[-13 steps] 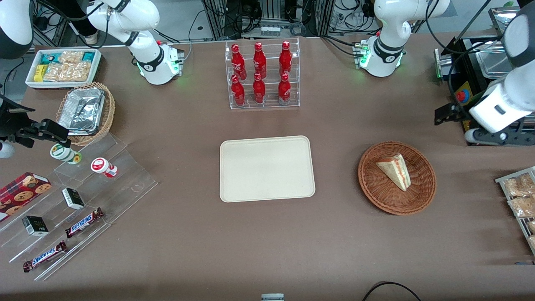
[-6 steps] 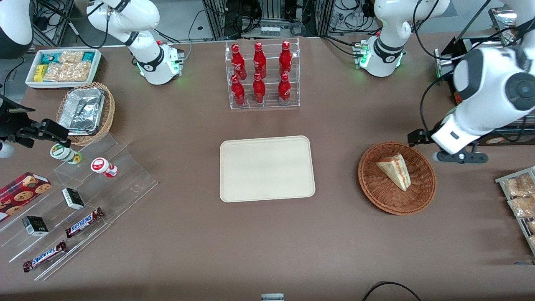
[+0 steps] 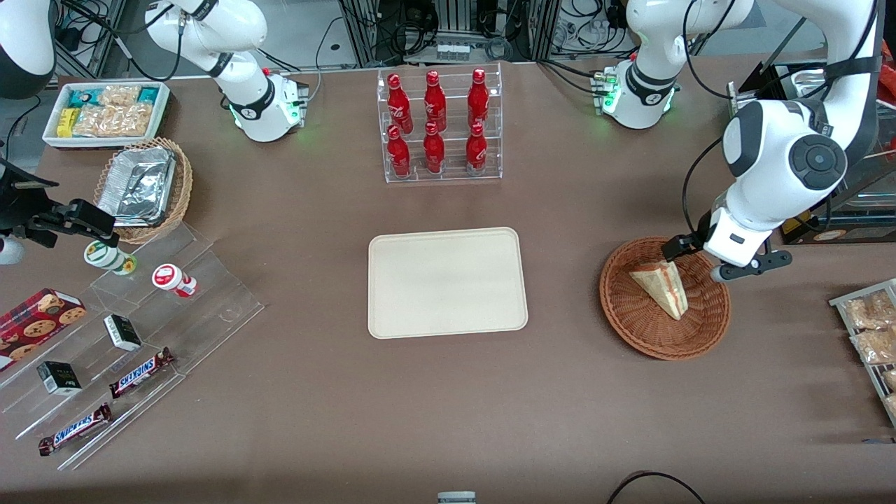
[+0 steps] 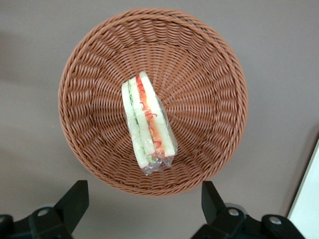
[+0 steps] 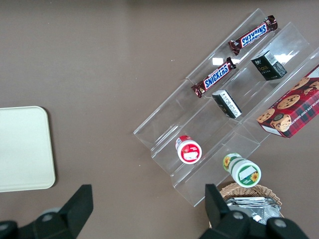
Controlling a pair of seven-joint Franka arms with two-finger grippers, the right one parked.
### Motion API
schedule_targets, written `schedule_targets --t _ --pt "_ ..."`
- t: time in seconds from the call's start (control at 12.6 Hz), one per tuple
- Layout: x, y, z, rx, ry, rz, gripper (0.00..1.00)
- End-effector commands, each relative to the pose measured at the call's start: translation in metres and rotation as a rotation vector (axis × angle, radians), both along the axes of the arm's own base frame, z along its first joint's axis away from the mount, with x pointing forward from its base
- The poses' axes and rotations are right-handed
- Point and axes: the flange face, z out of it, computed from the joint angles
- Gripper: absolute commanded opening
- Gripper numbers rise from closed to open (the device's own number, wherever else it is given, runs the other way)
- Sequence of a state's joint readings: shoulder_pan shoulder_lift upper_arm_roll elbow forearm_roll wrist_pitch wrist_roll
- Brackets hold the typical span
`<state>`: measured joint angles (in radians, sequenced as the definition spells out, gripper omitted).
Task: Place sandwich from basket to tray
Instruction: 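Close the left gripper on the sandwich's upright edge and lift it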
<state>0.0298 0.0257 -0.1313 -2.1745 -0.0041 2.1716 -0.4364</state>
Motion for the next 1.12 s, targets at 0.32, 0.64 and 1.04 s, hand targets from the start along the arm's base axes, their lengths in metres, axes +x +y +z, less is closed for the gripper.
schedule_targets --t 0.32,0.64,1.04 --pt "0.008 -0.010 -0.032 -0.010 -0.027 0.304 1.00" --pt "0.008 -0.010 -0.056 -0.009 -0.012 0.307 1.00" --pt "0.005 -0.008 -0.088 -0.015 -0.011 0.301 1.00"
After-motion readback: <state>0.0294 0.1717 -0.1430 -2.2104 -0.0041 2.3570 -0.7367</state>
